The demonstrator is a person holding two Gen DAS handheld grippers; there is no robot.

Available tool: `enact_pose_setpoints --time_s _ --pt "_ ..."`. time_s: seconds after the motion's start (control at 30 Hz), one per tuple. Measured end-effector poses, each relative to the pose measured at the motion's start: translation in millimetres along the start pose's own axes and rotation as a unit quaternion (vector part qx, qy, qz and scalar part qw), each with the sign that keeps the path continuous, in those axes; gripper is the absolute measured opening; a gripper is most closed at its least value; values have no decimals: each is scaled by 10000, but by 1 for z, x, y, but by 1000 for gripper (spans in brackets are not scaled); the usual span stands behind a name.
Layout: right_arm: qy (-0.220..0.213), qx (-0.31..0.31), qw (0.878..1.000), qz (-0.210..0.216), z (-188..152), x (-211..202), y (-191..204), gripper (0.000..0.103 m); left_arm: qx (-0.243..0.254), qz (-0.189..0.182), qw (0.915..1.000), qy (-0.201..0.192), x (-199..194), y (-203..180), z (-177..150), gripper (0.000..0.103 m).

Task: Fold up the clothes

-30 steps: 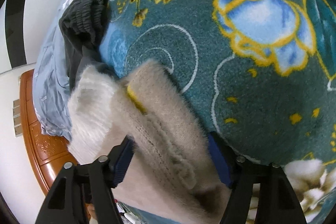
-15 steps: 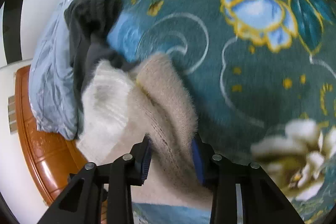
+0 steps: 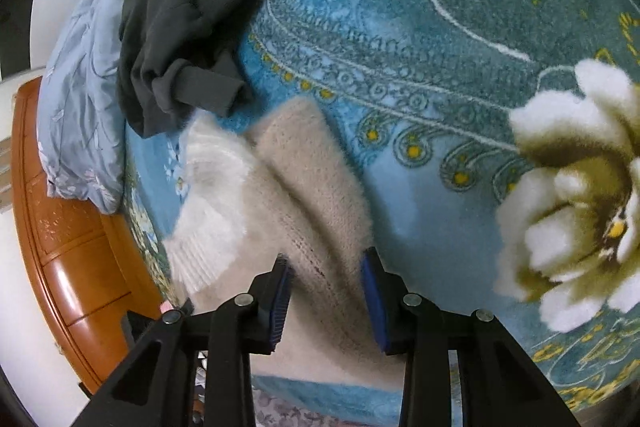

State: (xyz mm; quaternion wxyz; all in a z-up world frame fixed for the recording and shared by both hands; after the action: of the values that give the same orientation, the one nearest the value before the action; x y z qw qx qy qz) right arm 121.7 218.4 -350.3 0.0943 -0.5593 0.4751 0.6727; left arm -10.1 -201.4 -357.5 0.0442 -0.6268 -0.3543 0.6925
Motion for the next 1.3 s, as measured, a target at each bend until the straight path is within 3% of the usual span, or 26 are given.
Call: enact_pose_setpoints --time_s 0.1,0.17,0.27,0.37,0.43,0.57,0.77,0.97,1.07,1.2,1.3 --pt "-19 -315 9995 -6 -1 -4 2 42 186 24 9998 16 -1 0 -1 46" --pt "-61 -418 9991 37 2 -1 8 46 273 5 9996 -3 -1 -1 -2 63" --pt "-85 -428 9988 238 7 6 18 57 587 4 9983 36 12 -7 -4 67" --pt "-110 -367 9988 299 6 31 29 60 998 93 9949 139 21 -9 -9 68" --pt "-131 -257 9988 402 5 36 24 63 1094 124 9939 115 25 -8 -10 68" --pt "-178 -150 9980 587 6 44 27 63 790 9 9969 11 28 -3 -6 68" --pt "-176 -136 9980 594 2 54 30 64 598 -32 9981 -121 26 0 -5 66" --pt "-255 84 9981 560 2 43 21 55 271 -63 9991 -306 15 3 -5 47" --pt "-286 269 9978 533 2 42 24 49 375 94 9983 -435 7 -6 -7 40" --pt "-333 243 9978 512 2 28 31 37 509 228 9971 -522 -7 -21 -10 37" --pt "-390 191 9974 577 2 13 42 35 712 248 9955 -577 -22 -39 -20 35"
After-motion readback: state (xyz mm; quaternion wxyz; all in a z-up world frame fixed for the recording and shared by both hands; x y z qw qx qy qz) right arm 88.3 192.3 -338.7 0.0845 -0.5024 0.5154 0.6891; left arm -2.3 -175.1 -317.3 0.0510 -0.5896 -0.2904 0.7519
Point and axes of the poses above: each gripper's, at about its wrist camera, not at the fingertips, and x roughly the way its jaws point, y to its left, z to its top, the point moved 7 cm from there along x, roughly the way its jaws point, and after that the axes turned 13 degrees about -y, right-handed, at the moved point
